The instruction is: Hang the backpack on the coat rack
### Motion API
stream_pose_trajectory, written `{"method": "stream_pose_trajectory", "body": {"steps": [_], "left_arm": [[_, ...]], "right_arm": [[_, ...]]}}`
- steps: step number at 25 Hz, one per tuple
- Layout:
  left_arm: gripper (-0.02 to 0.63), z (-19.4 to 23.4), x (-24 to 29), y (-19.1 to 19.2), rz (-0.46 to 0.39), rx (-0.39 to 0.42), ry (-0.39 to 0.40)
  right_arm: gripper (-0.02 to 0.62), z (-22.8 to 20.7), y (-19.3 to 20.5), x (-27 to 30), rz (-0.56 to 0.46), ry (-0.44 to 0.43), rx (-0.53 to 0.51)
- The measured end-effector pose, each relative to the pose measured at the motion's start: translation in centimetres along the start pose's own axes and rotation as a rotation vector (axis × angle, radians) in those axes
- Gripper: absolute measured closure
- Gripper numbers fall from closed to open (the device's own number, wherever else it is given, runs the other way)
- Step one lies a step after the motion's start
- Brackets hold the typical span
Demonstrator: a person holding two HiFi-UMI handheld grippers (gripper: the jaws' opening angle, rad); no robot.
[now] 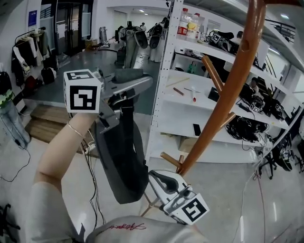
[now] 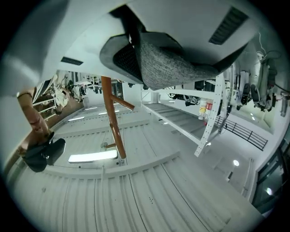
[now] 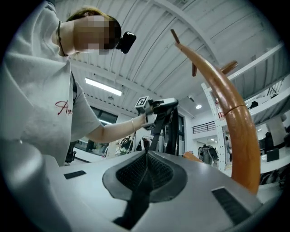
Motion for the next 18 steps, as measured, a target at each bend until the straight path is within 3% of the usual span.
{"method": "stream_pose_trajectory", "body": {"steps": [3, 8, 13, 18], "left_arm": [[0.581, 2.0, 2.0, -2.8, -0.028, 0.012, 0.079], [0.581, 4.4, 4.2, -5.9, -0.053, 0.018, 0.147], [0.581, 4.6, 6.6, -8.2, -0.089, 0.036, 0.275], [0.581, 3.5, 8.9, -10.6, -0.086, 0.122, 0.407]], "right_arm": [[0.572, -0.4, 0.5, 0.7, 0.058, -0.034, 0.023], [0.572, -0.9, 0.1, 1.1, 0.053, -0.036, 0.089], [0.572, -1.6, -0.8, 1.4, 0.072, -0.028, 0.027], [0.572, -2.1, -1.5, 1.4, 0.035, -0.028, 0.087]]}}
Point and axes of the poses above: the fingertips, and each gripper's own axes: x forward along the fingers, z to its left, y out of its underside, the point moved 8 cm from there along -x, backward along the fingers, and after that the axes turned 13 degrees about x, right-handed, at the moved point
